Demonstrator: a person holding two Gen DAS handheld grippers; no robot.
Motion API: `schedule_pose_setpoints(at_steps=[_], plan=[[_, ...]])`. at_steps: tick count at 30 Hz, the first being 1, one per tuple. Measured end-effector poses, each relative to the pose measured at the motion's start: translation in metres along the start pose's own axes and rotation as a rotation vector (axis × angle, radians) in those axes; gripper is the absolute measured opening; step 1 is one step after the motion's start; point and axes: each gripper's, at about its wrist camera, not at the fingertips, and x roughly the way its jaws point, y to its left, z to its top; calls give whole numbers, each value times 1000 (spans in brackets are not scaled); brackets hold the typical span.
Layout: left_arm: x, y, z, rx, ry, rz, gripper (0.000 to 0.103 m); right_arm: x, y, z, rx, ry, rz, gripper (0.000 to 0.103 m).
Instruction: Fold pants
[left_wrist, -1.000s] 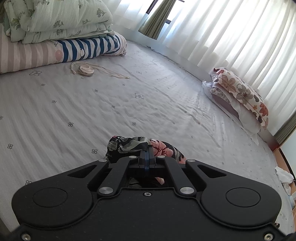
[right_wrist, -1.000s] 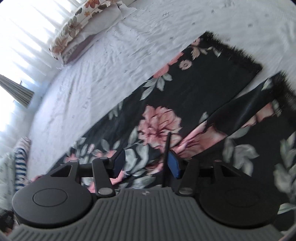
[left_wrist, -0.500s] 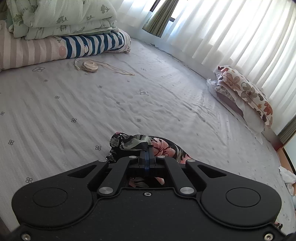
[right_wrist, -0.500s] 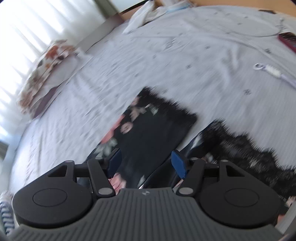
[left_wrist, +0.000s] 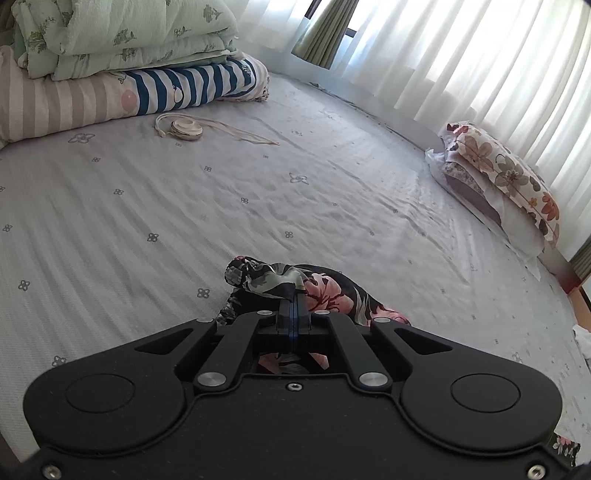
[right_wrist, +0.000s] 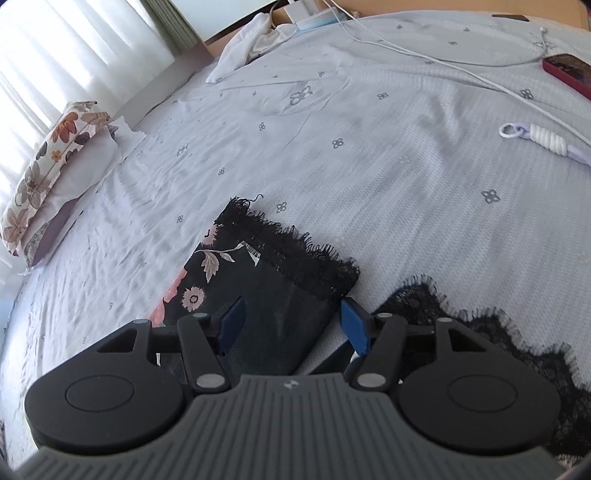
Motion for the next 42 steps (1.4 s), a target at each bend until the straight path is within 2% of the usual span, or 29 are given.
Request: schedule_pose_setpoints(at_steps=[10, 13, 14, 16, 17, 18, 20, 21, 23, 24, 26, 31, 33, 38, 42], plan=[[14, 1, -1, -6, 11, 37, 1, 19, 12, 6, -54, -29, 13, 72], [17, -2, -2, 0, 12, 47, 1, 23, 19, 4, -102, -41, 12, 68], [18, -3, -2, 1, 13, 49, 1, 24, 22, 3, -117, -45, 16, 63], [20, -3, -2, 4, 14, 54, 1, 27, 26, 3, -132, -49, 33, 59], [20, -4, -2, 5, 14, 57, 1, 28, 27, 3, -132, -45, 53, 48], [21, -4, -2, 5, 14, 59, 1, 32, 26, 3, -119, -27, 78, 41], [21, -5, -2, 6, 14, 61, 1, 36, 26, 2, -88, -24, 72, 29], [22, -5, -2, 6, 14, 62, 1, 38, 27, 2, -91, -30, 74, 27], [22, -5, -2, 6, 14, 62, 1, 38, 26, 3, -86, -32, 64, 7], [22, -5, -3, 6, 13, 61, 1, 38, 24, 4, -76, -36, 63, 3], [22, -5, -2, 6, 10, 59, 1, 33, 21, 4, -65, -51, 73, 2], [17, -8, 3, 18, -1, 44, 1, 6, 30, 4, -161, -132, -8, 2], [12, -10, 5, 25, -9, 32, 1, -10, 33, 6, -189, -162, -10, 2], [-14, -11, 12, 28, -35, -14, 1, -59, 32, 8, -238, -229, -4, 2], [-44, 3, 15, 19, -50, -43, 0, -97, 19, 5, -250, -246, -1, 2]])
